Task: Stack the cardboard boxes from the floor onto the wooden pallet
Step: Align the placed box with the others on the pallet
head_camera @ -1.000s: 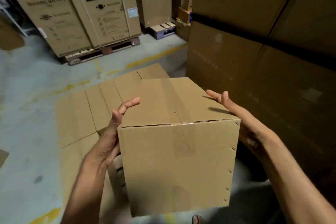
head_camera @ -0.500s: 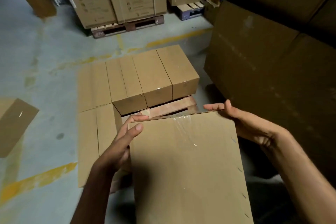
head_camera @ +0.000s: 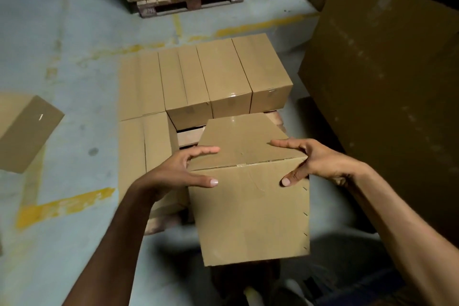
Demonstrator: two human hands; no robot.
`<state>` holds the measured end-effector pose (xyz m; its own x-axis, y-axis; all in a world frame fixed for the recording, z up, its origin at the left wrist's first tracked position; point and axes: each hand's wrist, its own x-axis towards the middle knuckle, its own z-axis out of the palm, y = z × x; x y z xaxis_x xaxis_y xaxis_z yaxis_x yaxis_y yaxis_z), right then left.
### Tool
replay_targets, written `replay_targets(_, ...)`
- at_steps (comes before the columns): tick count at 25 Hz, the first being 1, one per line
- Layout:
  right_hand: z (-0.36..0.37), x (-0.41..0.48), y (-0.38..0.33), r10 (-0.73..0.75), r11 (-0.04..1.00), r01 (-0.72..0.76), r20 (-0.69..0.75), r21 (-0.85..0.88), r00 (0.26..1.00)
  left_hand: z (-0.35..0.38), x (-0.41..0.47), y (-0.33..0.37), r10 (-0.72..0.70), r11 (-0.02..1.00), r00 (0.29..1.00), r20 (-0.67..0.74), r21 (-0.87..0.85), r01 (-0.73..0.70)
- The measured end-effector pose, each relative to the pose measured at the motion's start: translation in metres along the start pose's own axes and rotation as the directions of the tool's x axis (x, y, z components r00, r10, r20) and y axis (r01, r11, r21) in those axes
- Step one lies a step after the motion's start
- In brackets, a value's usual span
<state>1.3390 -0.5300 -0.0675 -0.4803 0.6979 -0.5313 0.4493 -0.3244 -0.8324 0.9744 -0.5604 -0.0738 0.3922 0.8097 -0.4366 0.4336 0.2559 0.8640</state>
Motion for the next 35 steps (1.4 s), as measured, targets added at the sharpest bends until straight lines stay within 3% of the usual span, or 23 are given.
replay_targets(5,0.002,0.061,0.032,-0.029,0.997,0.027,-0.021,-0.076,0.999,-0.002,0.027,-0.043,-0.056,0.984,0.992,-0.112,-0.177,0.036)
replay_targets(12,0.008,0.175,0.095,-0.01,0.975,0.022,0.053,-0.222,0.999,-0.004,0.082,-0.122,-0.131,0.987,0.971,-0.201,-0.116,0.109)
replay_targets(18,0.05,0.254,0.143,-0.007,0.956,0.028,0.072,-0.291,0.997,0.004,0.102,-0.185,-0.092,0.984,0.964,-0.251,-0.172,0.049)
replay_targets(28,0.123,0.272,0.185,-0.187,0.966,0.167,-0.087,-0.198,0.979,-0.022,0.098,-0.263,-0.082,0.985,0.954,-0.289,-0.171,0.033)
replay_targets(32,0.135,0.282,0.196,-0.261,0.912,0.202,-0.125,-0.356,0.957,-0.015,0.102,-0.295,-0.097,0.986,0.955,-0.282,-0.155,0.054)
replay_targets(35,0.142,0.298,0.221,-0.208,0.909,0.16,-0.086,-0.386,0.974,-0.007,0.116,-0.324,-0.171,0.981,0.937,-0.306,-0.144,0.132)
